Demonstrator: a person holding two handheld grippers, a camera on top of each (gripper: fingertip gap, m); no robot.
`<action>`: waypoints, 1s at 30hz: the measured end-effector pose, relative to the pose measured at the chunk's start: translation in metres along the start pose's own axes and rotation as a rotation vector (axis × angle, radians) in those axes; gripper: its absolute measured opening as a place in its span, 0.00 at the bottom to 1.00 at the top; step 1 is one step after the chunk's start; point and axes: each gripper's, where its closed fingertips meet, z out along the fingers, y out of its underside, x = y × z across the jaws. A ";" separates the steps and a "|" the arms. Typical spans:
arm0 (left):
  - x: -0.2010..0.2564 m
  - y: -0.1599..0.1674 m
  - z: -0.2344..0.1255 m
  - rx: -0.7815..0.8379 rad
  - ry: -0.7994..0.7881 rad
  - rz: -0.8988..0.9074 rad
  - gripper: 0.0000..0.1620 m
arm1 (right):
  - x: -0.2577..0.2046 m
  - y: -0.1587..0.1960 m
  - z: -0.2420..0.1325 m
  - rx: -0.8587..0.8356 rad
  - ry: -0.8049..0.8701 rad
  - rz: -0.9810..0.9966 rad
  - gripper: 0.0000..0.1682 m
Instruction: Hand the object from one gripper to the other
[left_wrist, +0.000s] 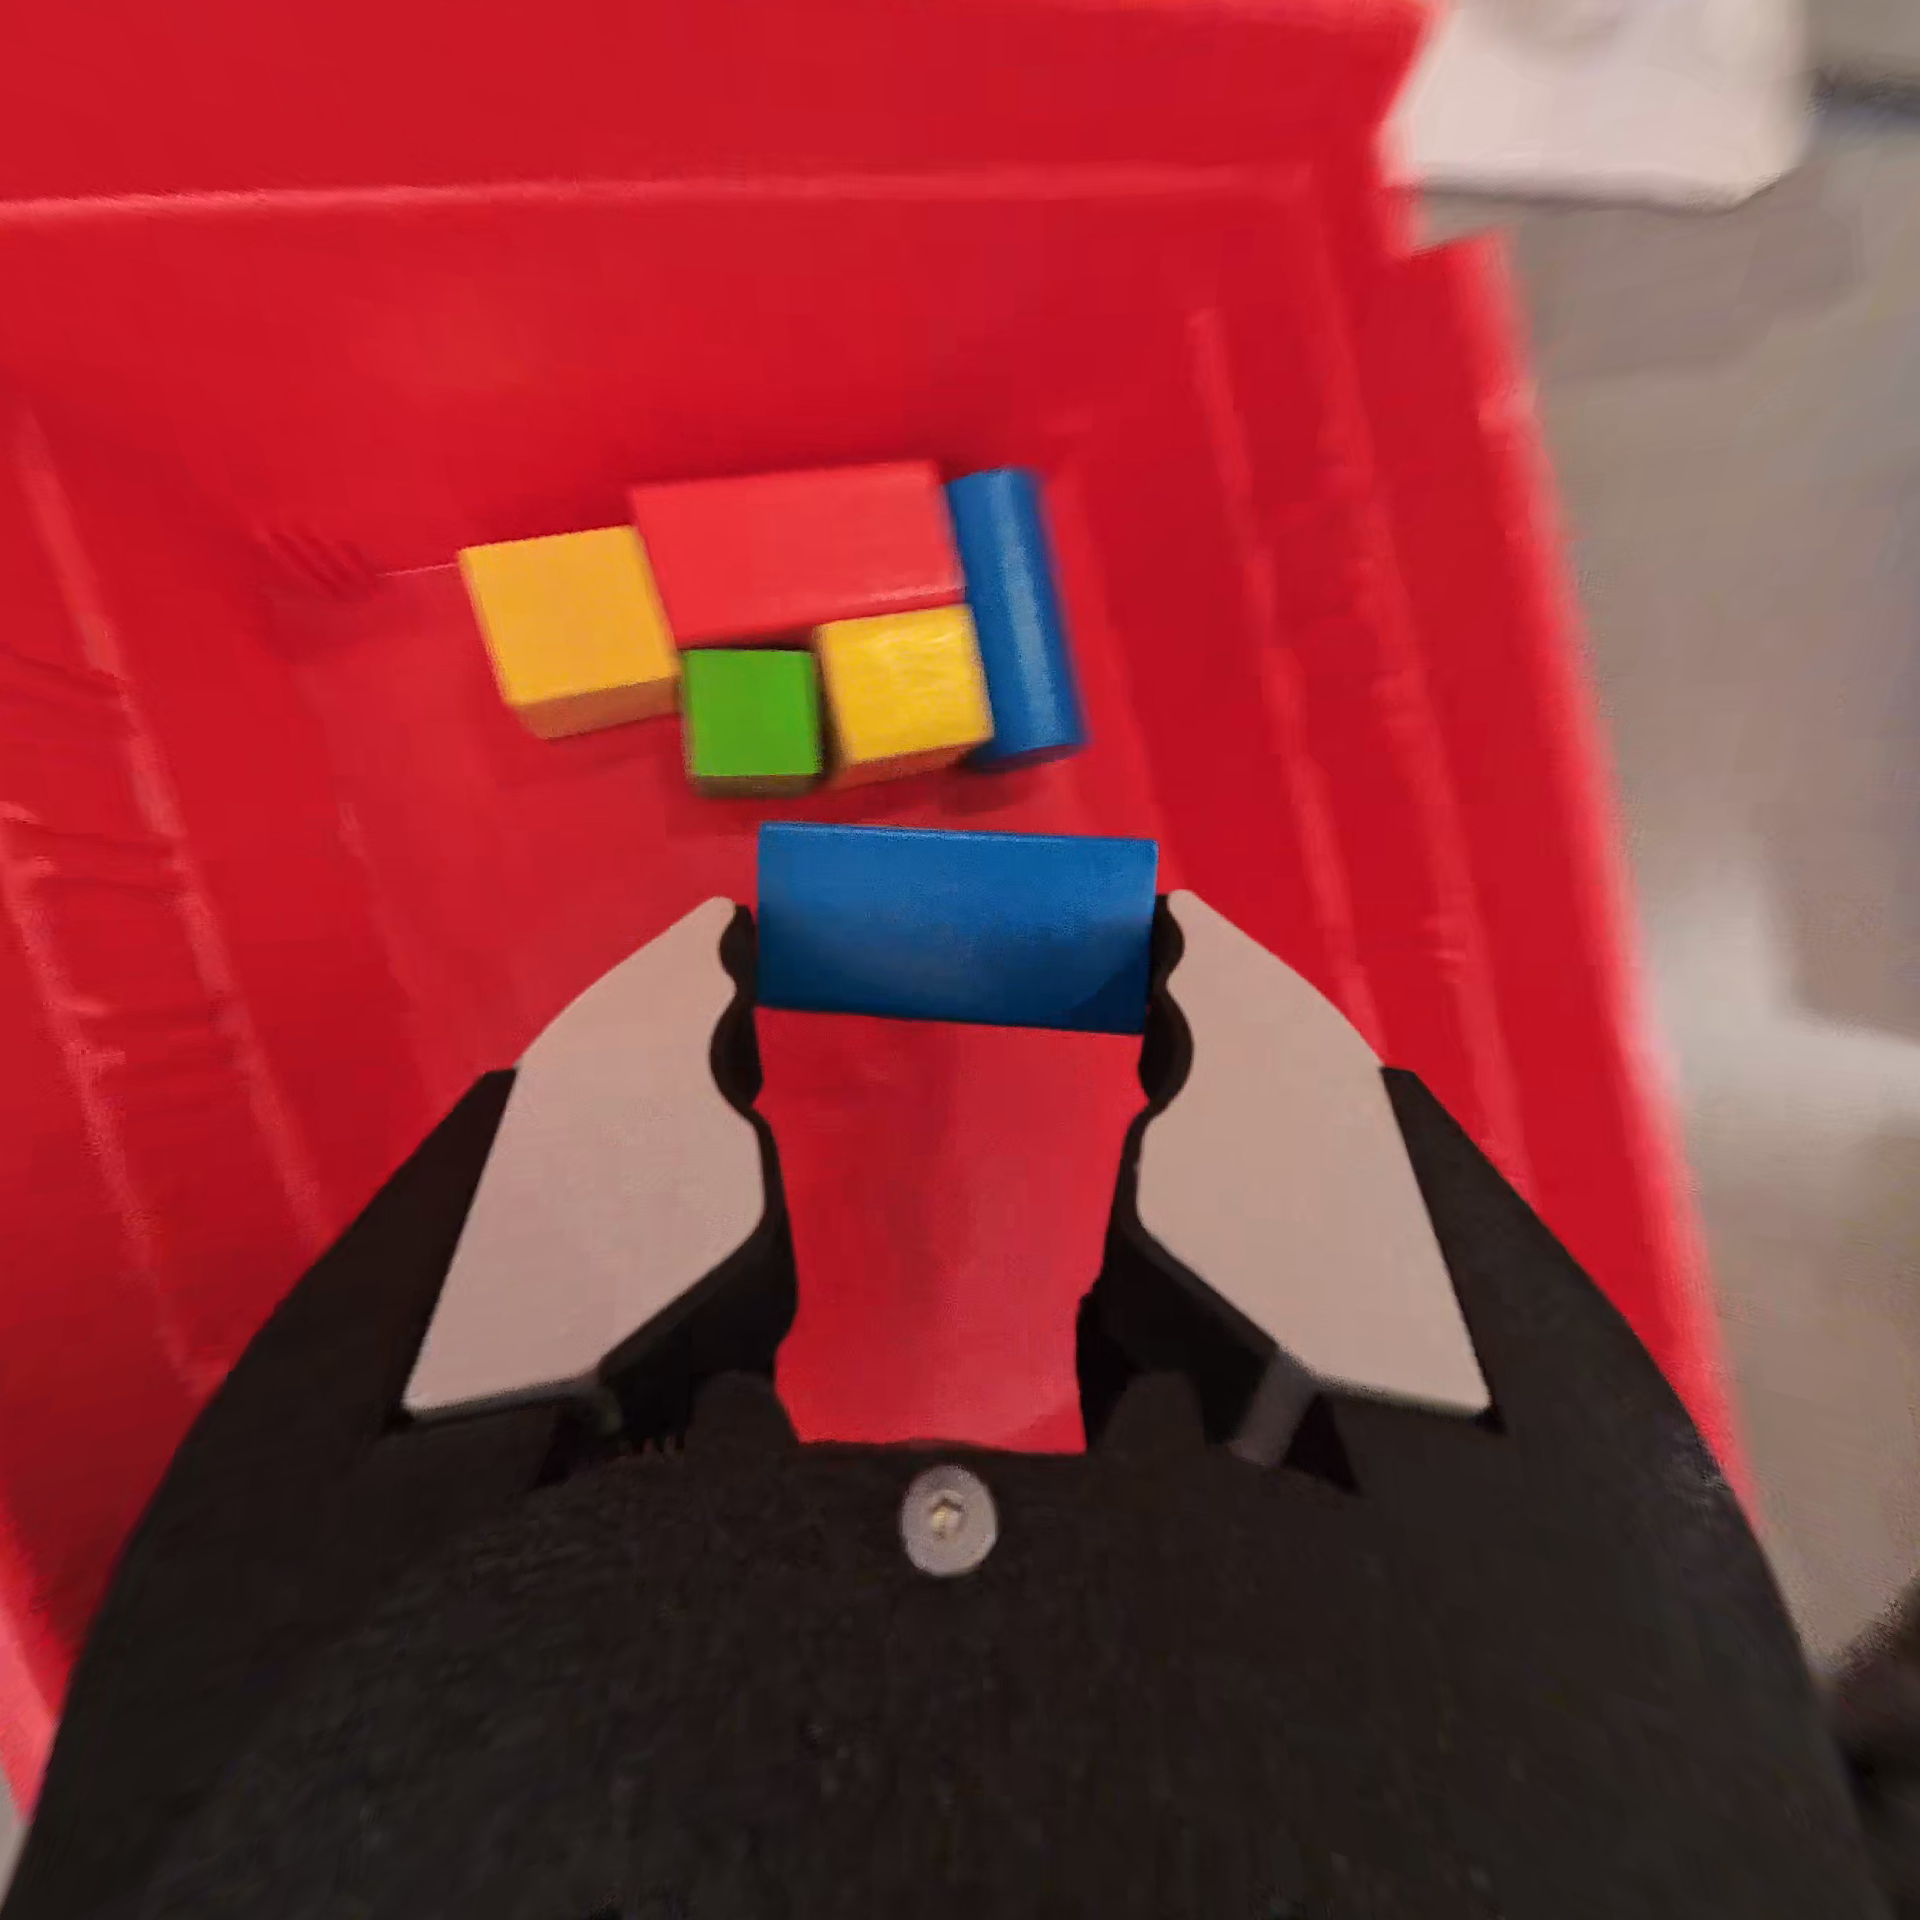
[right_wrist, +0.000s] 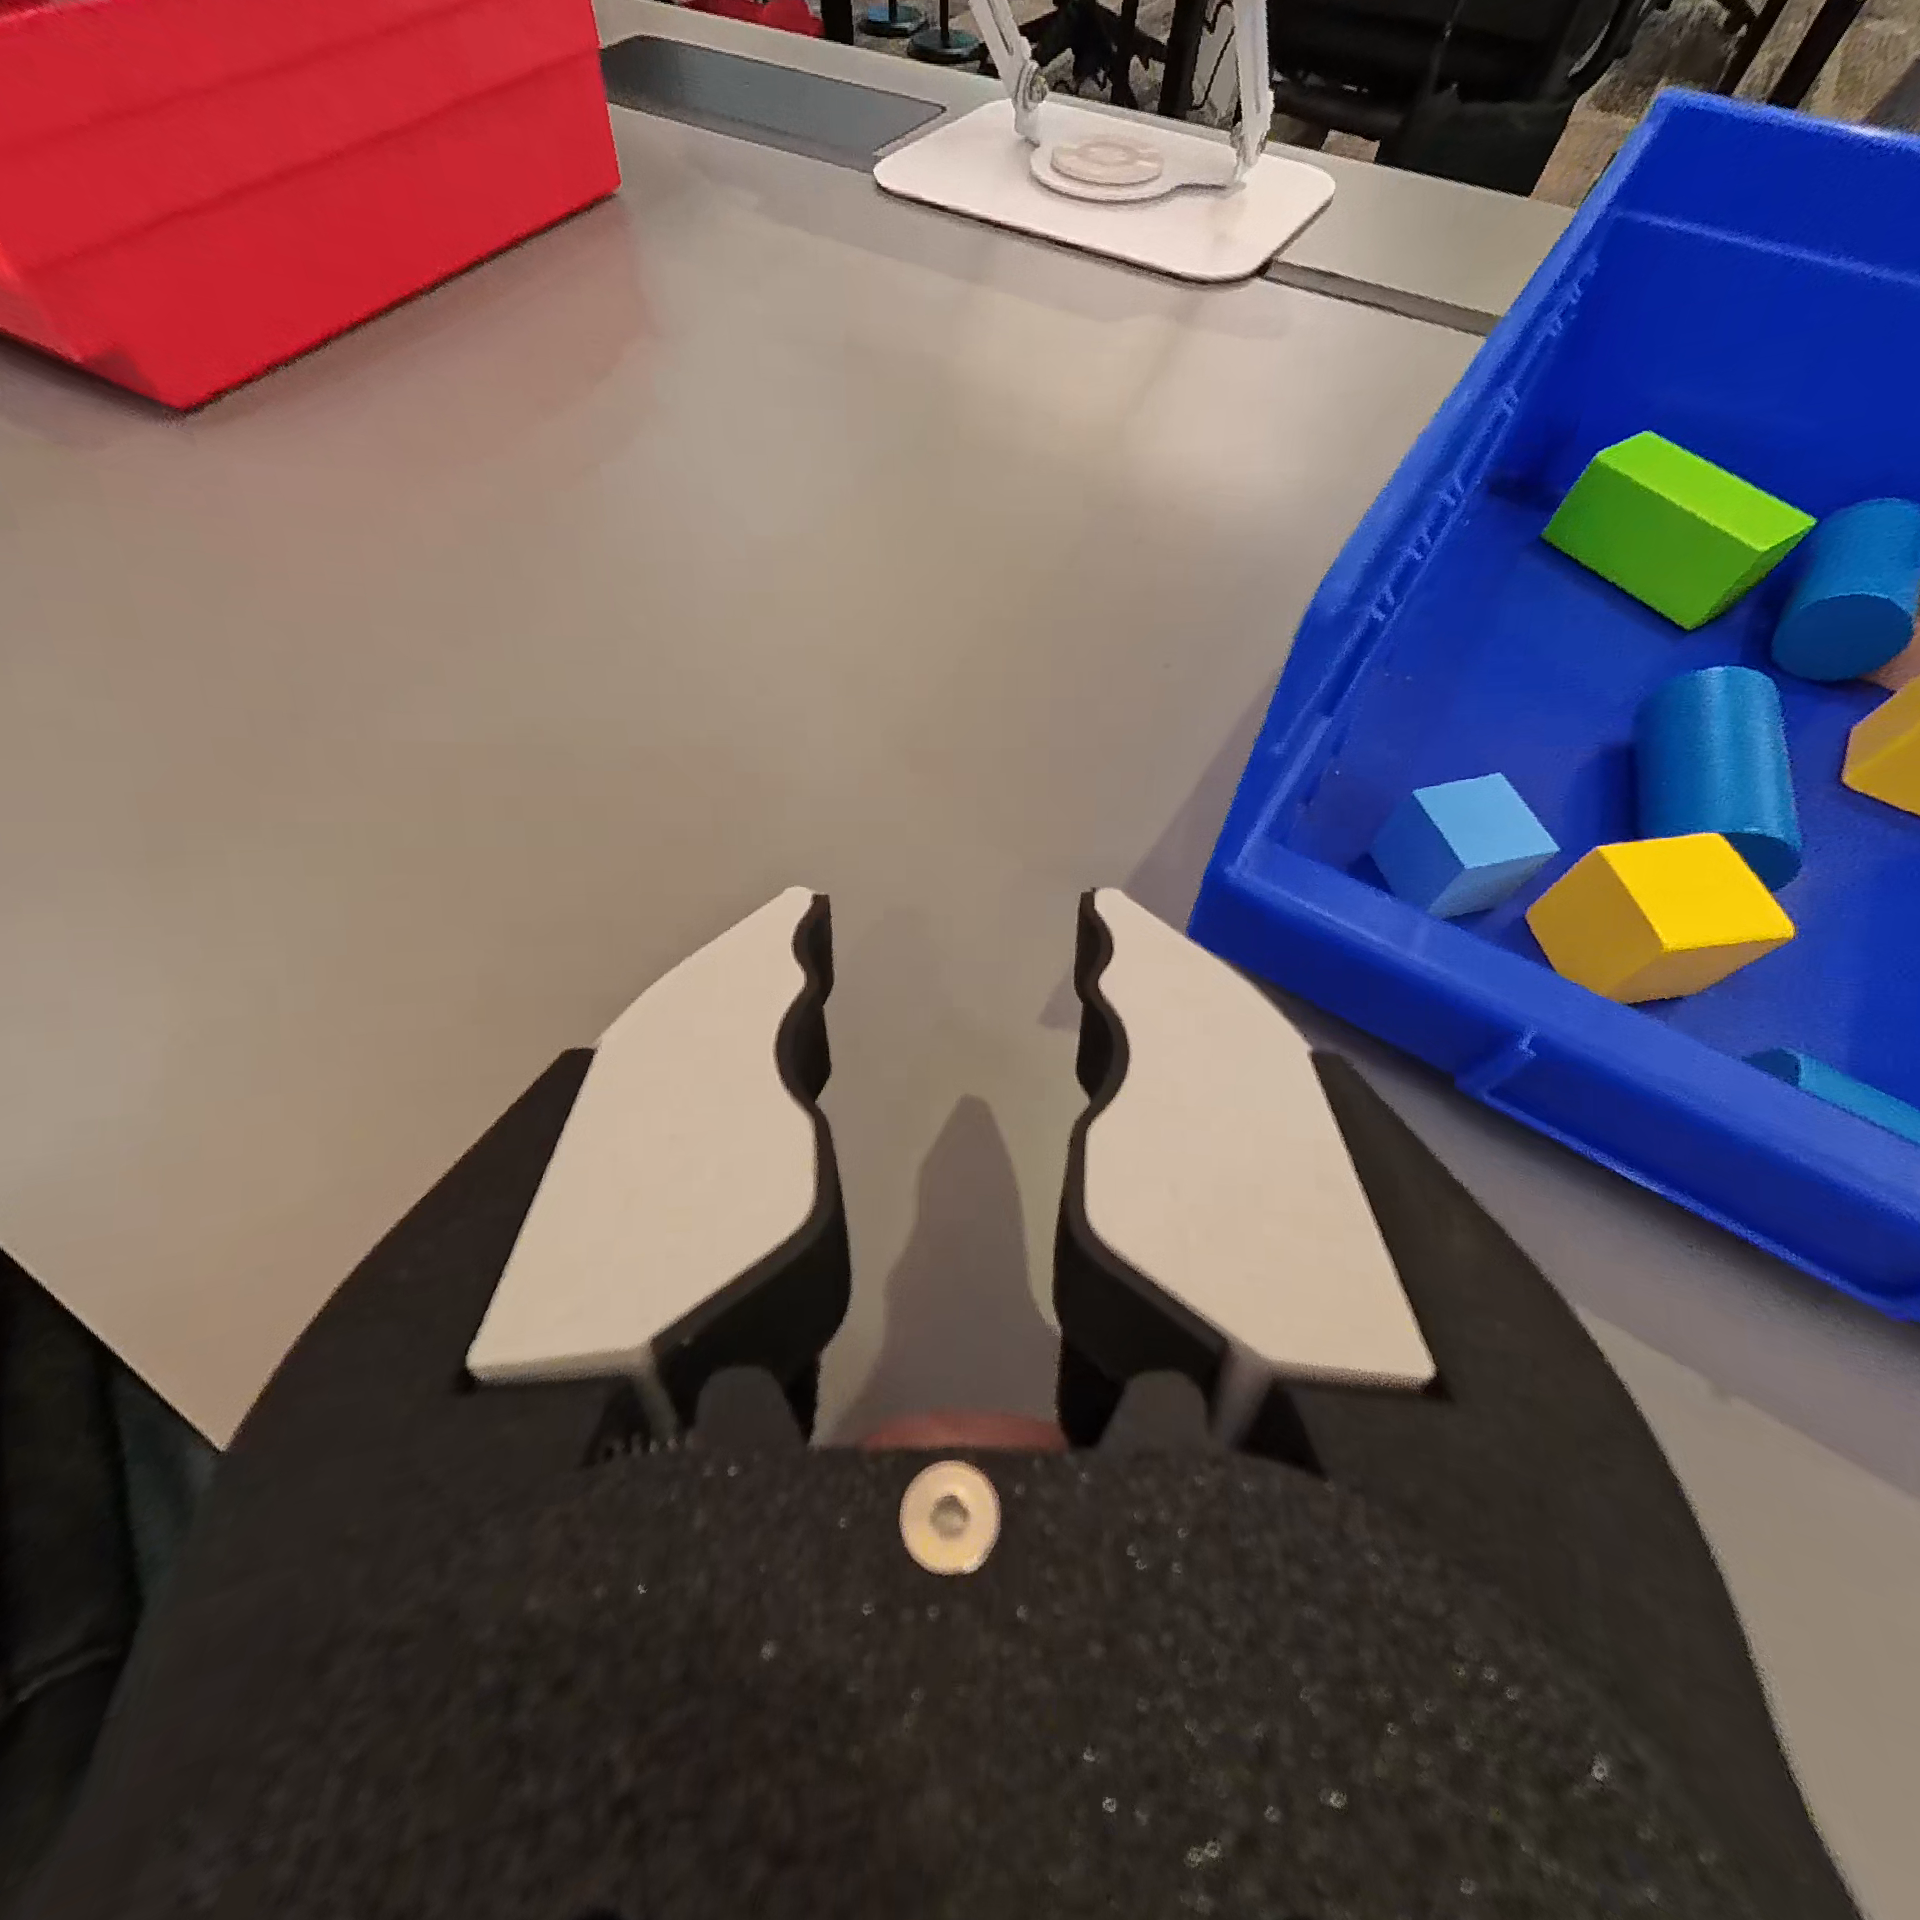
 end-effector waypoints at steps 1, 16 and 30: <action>0.018 -0.005 -0.012 0.049 0.112 -0.054 0.44 | -0.001 -0.002 0.000 0.010 -0.002 -0.006 0.27; 0.238 -0.007 -0.070 0.241 0.972 -0.594 0.43 | -0.072 -0.166 0.072 0.354 -0.416 -0.205 0.31; 0.347 0.038 -0.023 0.007 1.087 -0.579 0.43 | -0.105 -0.192 0.121 0.385 -0.577 -0.237 0.33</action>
